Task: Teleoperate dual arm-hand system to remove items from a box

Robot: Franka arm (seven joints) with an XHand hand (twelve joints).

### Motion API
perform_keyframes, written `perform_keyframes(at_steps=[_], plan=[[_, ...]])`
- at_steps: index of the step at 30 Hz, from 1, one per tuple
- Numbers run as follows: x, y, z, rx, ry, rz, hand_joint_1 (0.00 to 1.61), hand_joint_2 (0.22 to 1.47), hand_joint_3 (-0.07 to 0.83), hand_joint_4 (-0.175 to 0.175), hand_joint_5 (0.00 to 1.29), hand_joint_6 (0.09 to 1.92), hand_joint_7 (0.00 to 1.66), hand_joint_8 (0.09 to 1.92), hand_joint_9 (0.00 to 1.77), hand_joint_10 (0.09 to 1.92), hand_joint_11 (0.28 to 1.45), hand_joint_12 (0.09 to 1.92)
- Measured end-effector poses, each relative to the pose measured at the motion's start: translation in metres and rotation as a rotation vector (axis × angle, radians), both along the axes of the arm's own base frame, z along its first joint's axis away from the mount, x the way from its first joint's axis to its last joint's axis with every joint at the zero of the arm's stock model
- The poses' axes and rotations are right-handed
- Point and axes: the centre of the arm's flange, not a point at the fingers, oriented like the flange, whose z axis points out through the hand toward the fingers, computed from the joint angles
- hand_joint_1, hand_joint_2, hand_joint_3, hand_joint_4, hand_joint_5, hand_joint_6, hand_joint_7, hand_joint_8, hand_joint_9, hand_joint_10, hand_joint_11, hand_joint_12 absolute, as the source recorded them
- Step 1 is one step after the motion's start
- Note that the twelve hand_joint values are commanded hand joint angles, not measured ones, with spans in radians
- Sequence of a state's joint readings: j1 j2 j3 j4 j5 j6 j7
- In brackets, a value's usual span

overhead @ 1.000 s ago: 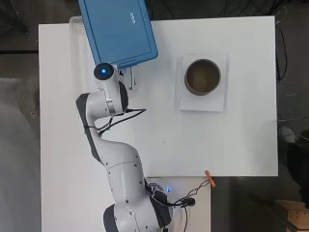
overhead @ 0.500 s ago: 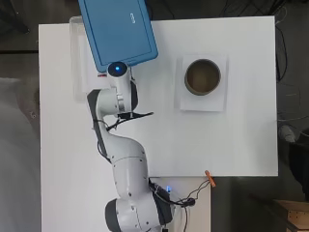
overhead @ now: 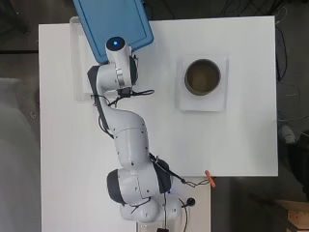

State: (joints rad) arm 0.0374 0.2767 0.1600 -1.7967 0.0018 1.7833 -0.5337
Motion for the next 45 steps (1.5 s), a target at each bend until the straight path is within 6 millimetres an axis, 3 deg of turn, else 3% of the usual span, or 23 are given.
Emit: perform_keyframes(at_steps=[4,10,11,12,13,14,15,16,18,21,24,26,30,32,34,36,39,42,45], plan=[[0.013,0.011,0.002,-0.006,-0.007,0.011,0.91,1.23,0.001,0.175,0.77,1.31,1.24,1.92,1.44,1.92,0.95,1.73],[0.028,0.014,0.020,-0.007,-0.035,0.015,0.88,1.26,0.003,0.175,0.71,1.38,1.23,1.92,1.43,1.92,0.95,1.74],[0.028,0.014,0.021,-0.008,-0.036,0.015,0.78,1.25,0.001,0.108,0.62,0.99,1.14,1.92,1.38,1.92,0.92,1.74],[0.028,0.015,0.021,-0.008,-0.035,0.017,0.69,1.25,0.000,0.066,0.56,0.60,0.98,1.88,1.23,1.89,0.82,1.70],[0.027,0.017,0.023,-0.006,-0.037,0.024,0.61,1.24,0.000,0.064,0.55,0.33,0.85,1.49,1.04,1.60,0.69,1.44],[0.025,0.018,0.028,0.003,-0.040,0.039,0.52,1.23,-0.002,0.081,0.57,0.18,0.75,0.97,0.88,1.08,0.59,0.97],[0.020,0.020,0.037,0.026,-0.044,0.063,0.45,1.21,-0.003,0.100,0.61,0.09,0.71,0.55,0.80,0.63,0.54,0.58],[0.008,0.024,0.049,0.062,-0.054,0.107,0.39,1.20,-0.002,0.112,0.64,0.09,0.70,0.29,0.76,0.34,0.52,0.31],[-0.025,0.031,0.062,0.109,-0.058,0.187,0.33,1.19,-0.003,0.118,0.64,0.09,0.69,0.09,0.73,0.09,0.51,0.09],[-0.082,0.037,0.051,0.154,0.030,0.259,0.28,1.15,-0.011,0.112,0.57,0.09,0.60,0.09,0.63,0.09,0.48,0.09],[-0.096,0.043,0.041,0.162,0.085,0.287,0.32,1.11,-0.019,0.101,0.51,0.09,0.51,0.09,0.55,0.09,0.46,0.09],[-0.082,0.051,0.054,0.163,0.056,0.322,0.35,1.09,-0.022,0.093,0.49,0.09,0.50,0.09,0.54,0.09,0.45,0.09],[-0.032,0.069,0.104,0.111,-0.080,0.381,0.39,1.03,-0.026,0.067,0.43,0.09,0.47,0.09,0.52,0.09,0.44,0.09],[-0.011,0.069,0.111,0.094,-0.090,0.362,0.38,0.98,-0.018,0.050,0.38,0.09,0.41,0.09,0.47,0.09,0.44,0.09],[0.006,0.066,0.090,0.054,-0.036,0.318,0.29,0.94,-0.023,0.048,0.32,0.09,0.36,0.09,0.42,0.09,0.43,0.09],[0.011,0.062,0.073,-0.012,-0.008,0.287,0.23,0.91,-0.026,0.065,0.30,0.09,0.33,0.09,0.40,0.09,0.43,0.09],[0.006,0.049,0.053,-0.066,0.031,0.239,0.21,0.89,-0.026,0.080,0.29,0.09,0.32,0.09,0.39,0.09,0.43,0.09],[-0.001,0.026,0.009,-0.067,0.096,0.181,0.19,0.86,-0.025,0.097,0.30,0.09,0.34,0.09,0.42,0.09,0.44,0.09],[0.002,0.021,-0.007,-0.075,0.107,0.173,0.18,0.84,-0.011,0.108,0.30,0.09,0.35,0.09,0.43,0.09,0.45,0.09]])
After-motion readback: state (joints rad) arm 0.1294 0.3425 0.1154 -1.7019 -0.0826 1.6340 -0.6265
